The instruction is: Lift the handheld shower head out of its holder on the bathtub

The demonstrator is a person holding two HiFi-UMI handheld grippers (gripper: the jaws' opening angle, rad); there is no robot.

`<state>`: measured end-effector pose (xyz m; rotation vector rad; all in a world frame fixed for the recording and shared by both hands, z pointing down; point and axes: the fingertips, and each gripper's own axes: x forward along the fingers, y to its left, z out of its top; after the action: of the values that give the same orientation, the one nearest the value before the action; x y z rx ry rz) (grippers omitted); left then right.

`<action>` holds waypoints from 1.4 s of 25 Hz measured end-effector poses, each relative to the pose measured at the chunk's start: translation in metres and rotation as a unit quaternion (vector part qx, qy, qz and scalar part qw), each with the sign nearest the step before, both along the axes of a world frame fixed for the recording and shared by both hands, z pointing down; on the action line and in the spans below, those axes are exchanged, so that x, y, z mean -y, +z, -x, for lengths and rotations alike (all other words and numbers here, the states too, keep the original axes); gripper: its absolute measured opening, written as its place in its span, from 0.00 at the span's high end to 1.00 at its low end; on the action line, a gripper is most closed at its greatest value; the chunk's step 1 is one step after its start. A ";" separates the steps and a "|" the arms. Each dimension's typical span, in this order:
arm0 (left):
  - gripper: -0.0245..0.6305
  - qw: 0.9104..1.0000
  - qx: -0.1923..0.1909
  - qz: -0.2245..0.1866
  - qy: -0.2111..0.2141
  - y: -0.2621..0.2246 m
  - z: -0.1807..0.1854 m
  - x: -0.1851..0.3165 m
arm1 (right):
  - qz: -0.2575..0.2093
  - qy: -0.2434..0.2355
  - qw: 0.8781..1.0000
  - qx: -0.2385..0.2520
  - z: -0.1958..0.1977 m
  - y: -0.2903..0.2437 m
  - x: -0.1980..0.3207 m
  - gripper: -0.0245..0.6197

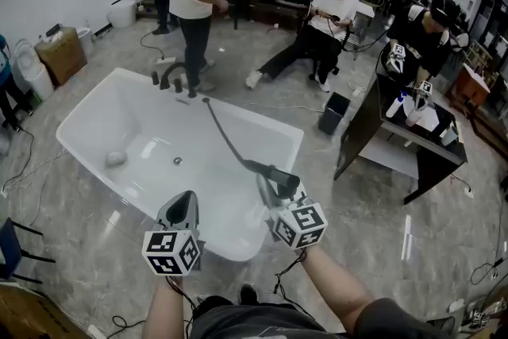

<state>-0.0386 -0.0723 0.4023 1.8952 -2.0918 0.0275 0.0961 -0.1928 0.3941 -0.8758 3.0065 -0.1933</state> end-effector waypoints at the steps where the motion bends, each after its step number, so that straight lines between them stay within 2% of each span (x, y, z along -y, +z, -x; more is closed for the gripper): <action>1: 0.93 1.000 0.000 -0.001 0.003 0.000 -0.003 -0.004 | -0.001 0.002 1.000 0.001 -0.005 0.000 -0.006 0.75; 12: 0.93 1.000 0.005 -0.001 0.031 -0.009 -0.024 -0.082 | -0.001 0.035 0.999 0.003 -0.039 -0.007 -0.089 0.75; 24: 0.93 0.999 0.005 -0.005 0.031 -0.019 -0.046 -0.182 | -0.010 0.044 0.999 0.005 -0.072 -0.021 -0.181 0.75; 35: 0.93 0.998 0.006 -0.011 0.054 -0.017 -0.078 -0.228 | -0.010 0.052 0.999 0.006 -0.104 -0.015 -0.244 0.75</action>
<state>0.0398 0.1556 0.3858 2.0239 -2.0023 0.0414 0.2004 0.0507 0.3794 -1.0211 2.9374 -0.1656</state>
